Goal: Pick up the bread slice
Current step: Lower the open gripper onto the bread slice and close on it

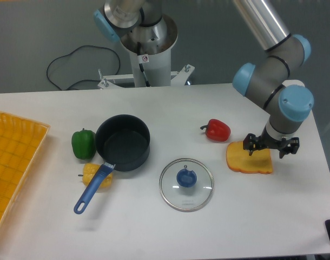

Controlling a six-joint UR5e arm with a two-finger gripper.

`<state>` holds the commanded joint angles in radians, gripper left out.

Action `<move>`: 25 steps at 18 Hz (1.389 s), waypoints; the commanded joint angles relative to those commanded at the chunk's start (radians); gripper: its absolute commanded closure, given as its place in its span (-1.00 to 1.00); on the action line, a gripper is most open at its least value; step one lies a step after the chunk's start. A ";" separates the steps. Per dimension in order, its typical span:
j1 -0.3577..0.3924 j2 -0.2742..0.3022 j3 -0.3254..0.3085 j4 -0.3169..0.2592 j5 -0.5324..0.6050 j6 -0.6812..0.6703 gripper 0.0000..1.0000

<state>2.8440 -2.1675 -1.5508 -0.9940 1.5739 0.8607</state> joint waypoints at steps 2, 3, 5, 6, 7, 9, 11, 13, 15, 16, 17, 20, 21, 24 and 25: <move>-0.005 0.005 -0.002 0.000 -0.002 -0.002 -1.00; -0.009 0.003 -0.002 0.000 0.002 -0.002 -1.00; -0.011 0.003 -0.008 0.000 -0.002 -0.002 -1.00; -0.011 0.003 -0.015 0.002 -0.002 -0.003 -1.00; -0.012 0.003 -0.021 0.002 -0.002 -0.002 -1.00; -0.012 0.005 -0.023 0.002 -0.002 0.000 -1.00; -0.015 0.006 -0.023 0.002 -0.002 -0.002 -1.00; -0.026 0.009 -0.023 0.000 0.000 -0.002 -1.00; -0.035 0.012 -0.025 0.000 0.000 -0.002 -1.00; -0.044 0.011 -0.025 0.000 0.000 -0.003 -1.00; -0.049 0.009 -0.025 0.002 0.000 -0.003 -1.00; -0.058 0.003 -0.032 0.002 0.002 -0.011 -1.00; -0.058 0.003 -0.034 0.003 0.000 -0.014 -1.00; -0.058 0.002 -0.035 0.005 0.000 -0.012 -1.00; -0.057 0.003 -0.035 0.006 0.000 -0.009 -1.00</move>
<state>2.7872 -2.1645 -1.5861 -0.9879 1.5739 0.8513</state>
